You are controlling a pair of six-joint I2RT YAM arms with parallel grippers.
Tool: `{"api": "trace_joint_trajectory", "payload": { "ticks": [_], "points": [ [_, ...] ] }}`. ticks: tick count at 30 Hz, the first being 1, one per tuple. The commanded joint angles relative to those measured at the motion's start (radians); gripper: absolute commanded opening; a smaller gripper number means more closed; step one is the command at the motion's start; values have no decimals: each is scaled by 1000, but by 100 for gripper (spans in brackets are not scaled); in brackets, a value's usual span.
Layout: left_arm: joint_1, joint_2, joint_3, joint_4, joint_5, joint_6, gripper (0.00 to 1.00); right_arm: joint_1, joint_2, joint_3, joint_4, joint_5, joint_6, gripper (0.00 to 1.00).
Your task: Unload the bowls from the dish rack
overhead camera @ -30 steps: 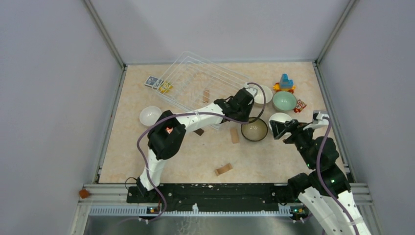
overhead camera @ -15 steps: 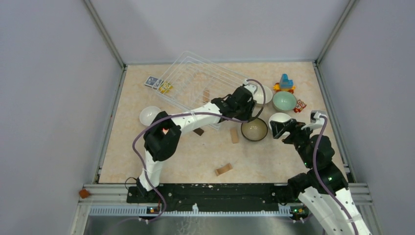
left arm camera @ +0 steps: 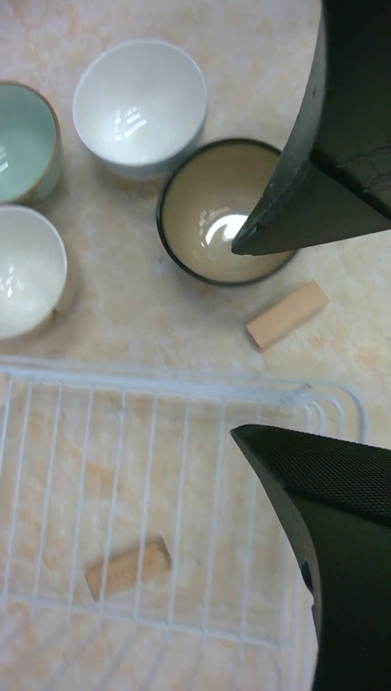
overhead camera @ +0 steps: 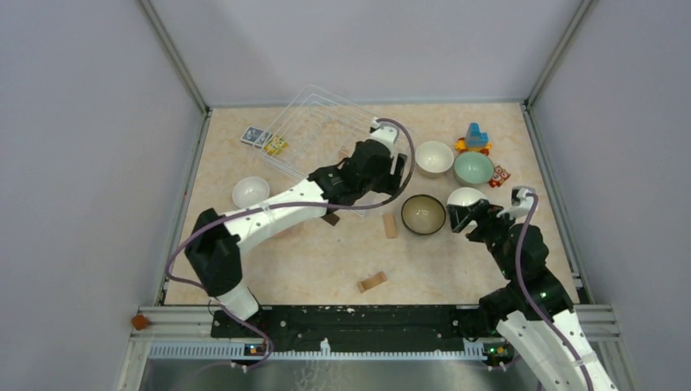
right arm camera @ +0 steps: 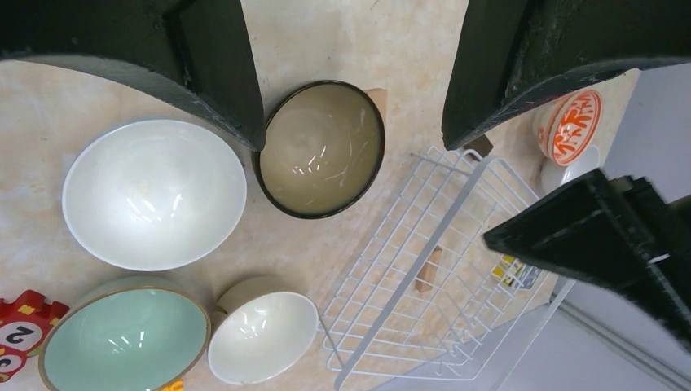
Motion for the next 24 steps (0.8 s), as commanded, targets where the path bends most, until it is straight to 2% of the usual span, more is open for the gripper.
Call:
{"api": "trace_joint_trajectory", "payload": {
  "ticks": [1, 3, 4, 12, 16, 20, 24],
  "points": [
    [9, -207, -174, 64, -170, -19, 86, 10, 8, -11, 42, 7, 23, 78],
    [19, -291, -263, 89, -215, -46, 97, 8, 11, -18, 49, 4, 27, 78],
    [27, -327, -301, 94, -224, -56, 98, 8, 14, -23, 53, 4, 29, 78],
    [174, -548, -483, 55, -217, -120, 99, 9, 51, -81, 140, 13, -20, 76],
    [213, -624, -589, 77, -264, -138, 99, 9, 49, -115, 224, 70, -60, 75],
    [212, -706, -675, 137, -287, -130, 99, 9, 45, -161, 333, 140, -157, 79],
    [213, -794, -803, 276, -316, -83, 99, 9, 43, -207, 468, 174, -278, 81]
  ]
}}
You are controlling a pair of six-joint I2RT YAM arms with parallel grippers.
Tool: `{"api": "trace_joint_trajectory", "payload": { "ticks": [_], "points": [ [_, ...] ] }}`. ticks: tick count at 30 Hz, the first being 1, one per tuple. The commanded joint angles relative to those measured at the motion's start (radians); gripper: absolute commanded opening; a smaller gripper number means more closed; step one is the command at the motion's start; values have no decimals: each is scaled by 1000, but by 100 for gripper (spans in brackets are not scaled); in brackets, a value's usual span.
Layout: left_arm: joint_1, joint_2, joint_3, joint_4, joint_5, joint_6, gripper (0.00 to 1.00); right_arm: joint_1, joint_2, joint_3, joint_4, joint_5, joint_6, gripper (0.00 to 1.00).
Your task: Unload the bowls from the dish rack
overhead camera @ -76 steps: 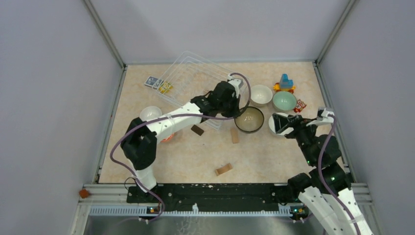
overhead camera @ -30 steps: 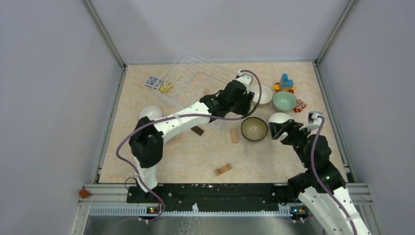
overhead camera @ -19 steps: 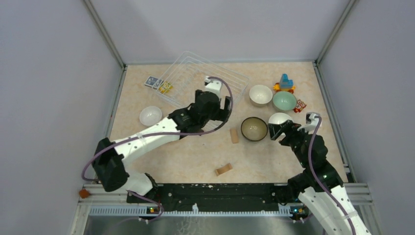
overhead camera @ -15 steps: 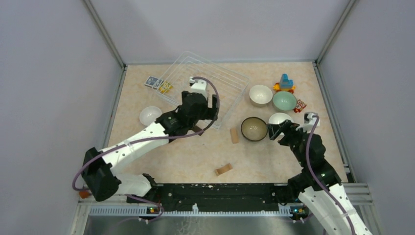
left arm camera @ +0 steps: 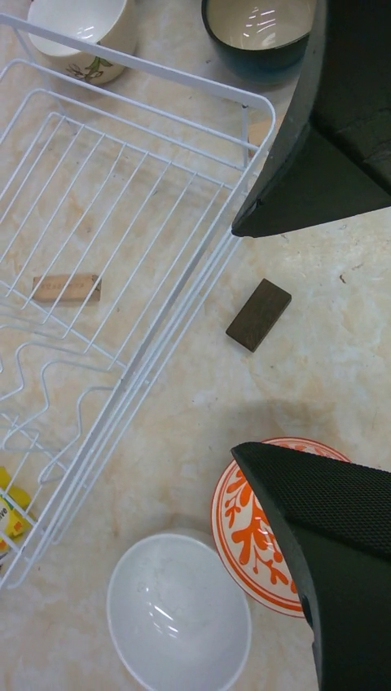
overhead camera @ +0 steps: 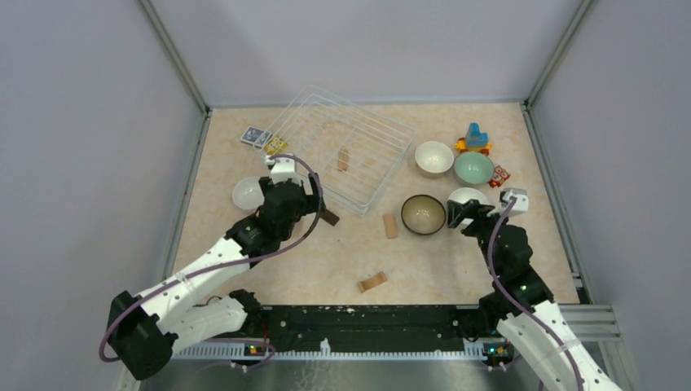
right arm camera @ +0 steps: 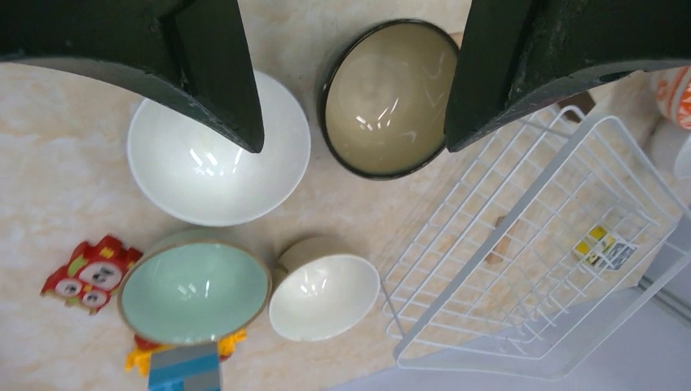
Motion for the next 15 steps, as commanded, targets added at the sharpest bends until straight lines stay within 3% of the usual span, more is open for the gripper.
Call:
{"api": "trace_joint_trajectory", "payload": {
  "ticks": [1, 5, 9, 12, 15],
  "points": [
    [0, -109, -120, 217, -55, 54, 99, 9, 0, -40, 237, 67, -192, 81],
    [1, -165, -212, 341, -27, 178, 99, 10, 18, -128, 428, 62, -344, 81],
    [1, -154, -248, 385, -58, 206, 99, 8, 77, -250, 664, 94, -476, 82],
    [1, -123, -253, 404, -35, 245, 99, 2, 167, -337, 884, 107, -498, 82],
    [3, -80, -279, 470, -88, 248, 99, -26, 337, -309, 933, 101, -480, 83]
  ]
}}
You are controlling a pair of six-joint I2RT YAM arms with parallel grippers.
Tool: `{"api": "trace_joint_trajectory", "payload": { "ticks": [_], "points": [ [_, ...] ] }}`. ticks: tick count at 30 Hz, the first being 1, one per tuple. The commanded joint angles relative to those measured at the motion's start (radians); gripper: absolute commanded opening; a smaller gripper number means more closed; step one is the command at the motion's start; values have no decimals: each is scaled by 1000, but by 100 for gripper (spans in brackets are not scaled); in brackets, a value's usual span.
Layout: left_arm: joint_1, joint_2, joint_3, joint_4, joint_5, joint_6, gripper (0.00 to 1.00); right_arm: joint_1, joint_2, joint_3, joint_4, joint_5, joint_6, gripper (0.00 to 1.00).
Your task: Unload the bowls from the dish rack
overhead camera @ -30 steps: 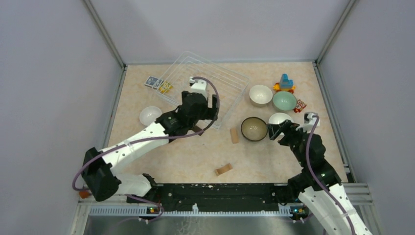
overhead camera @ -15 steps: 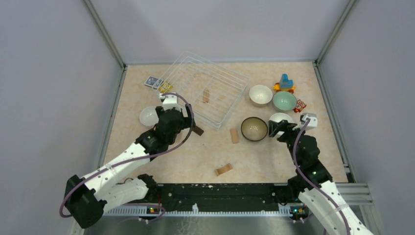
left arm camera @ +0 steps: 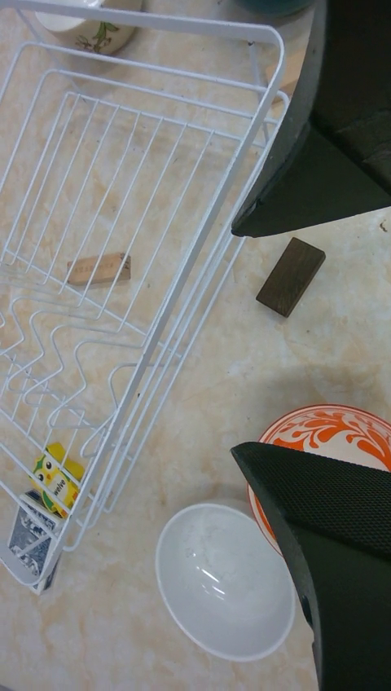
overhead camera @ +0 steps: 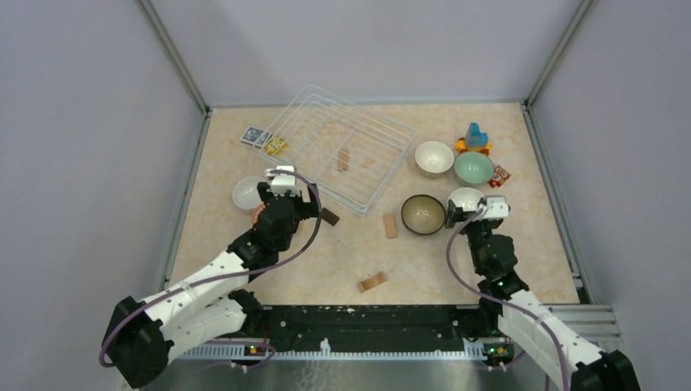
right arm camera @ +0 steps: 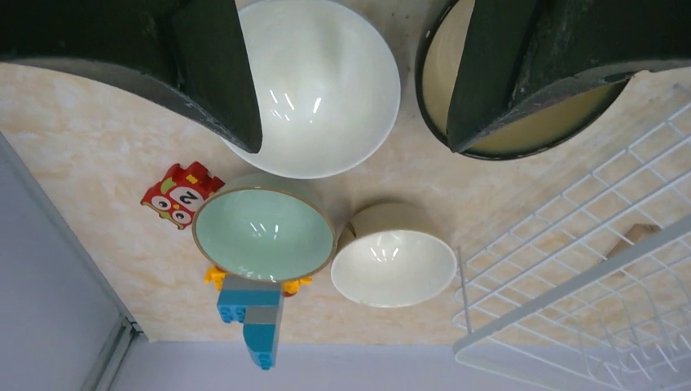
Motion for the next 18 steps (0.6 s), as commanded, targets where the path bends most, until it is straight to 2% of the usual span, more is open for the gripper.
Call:
{"api": "trace_joint_trajectory", "payload": {
  "ticks": [1, 6, 11, 15, 18],
  "points": [
    [5, 51, -46, 184, -79, 65, 99, -31, 207, -14, 284, 24, -51, 84],
    [51, 90, -94, 313, -163, 131, 99, -115, 378, 17, 401, -1, -68, 88],
    [150, 169, -161, 482, -136, 157, 99, -266, 538, 21, 522, -104, -23, 90],
    [188, 277, -194, 630, -115, 190, 99, -301, 614, 50, 564, -152, -27, 90],
    [207, 328, -167, 647, -112, 221, 99, -306, 678, 81, 582, -140, -27, 90]
  ]
}}
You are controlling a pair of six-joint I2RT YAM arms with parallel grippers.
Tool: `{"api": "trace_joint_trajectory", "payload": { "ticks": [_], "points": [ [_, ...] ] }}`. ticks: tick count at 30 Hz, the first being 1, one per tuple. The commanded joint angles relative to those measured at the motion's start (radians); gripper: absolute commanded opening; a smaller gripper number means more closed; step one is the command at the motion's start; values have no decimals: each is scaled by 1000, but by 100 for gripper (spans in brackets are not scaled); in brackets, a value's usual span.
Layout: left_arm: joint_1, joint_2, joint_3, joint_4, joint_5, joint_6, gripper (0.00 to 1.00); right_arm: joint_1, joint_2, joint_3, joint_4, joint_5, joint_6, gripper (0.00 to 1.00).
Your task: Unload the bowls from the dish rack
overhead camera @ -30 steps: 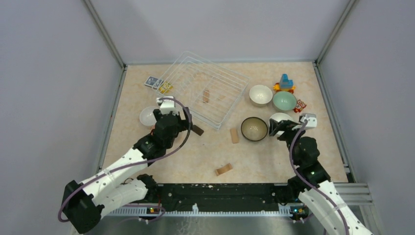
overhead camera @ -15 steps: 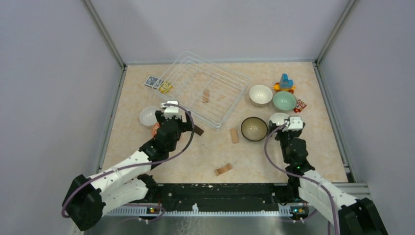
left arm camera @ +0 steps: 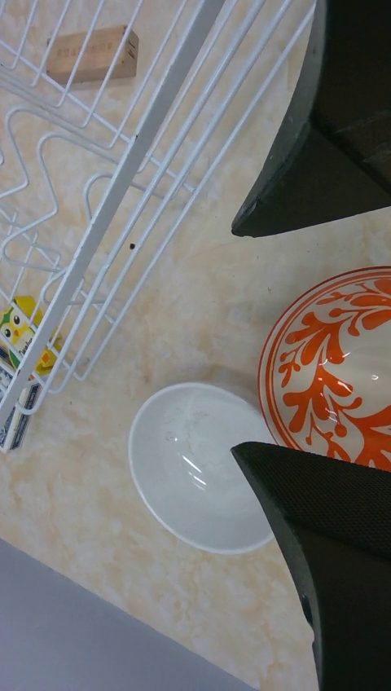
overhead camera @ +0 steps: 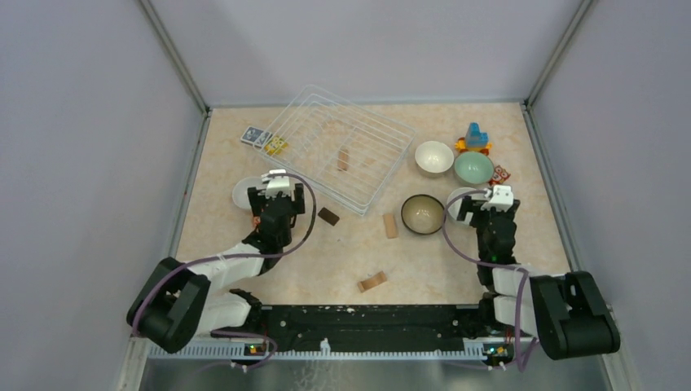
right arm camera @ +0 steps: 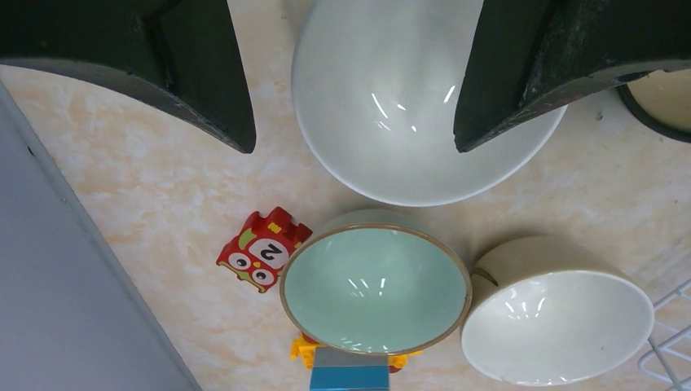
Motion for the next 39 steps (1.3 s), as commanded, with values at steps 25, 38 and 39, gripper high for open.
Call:
{"api": "trace_joint_trajectory", "payload": {
  "ticks": [25, 38, 39],
  "points": [
    [230, 144, -95, 403, 318, 156, 99, -20, 345, 126, 309, -59, -10, 91],
    [356, 420, -165, 853, 485, 223, 99, -19, 344, 125, 305, -60, -8, 92],
    [360, 412, -146, 804, 500, 221, 99, -19, 344, 127, 306, -59, -9, 92]
  ]
}}
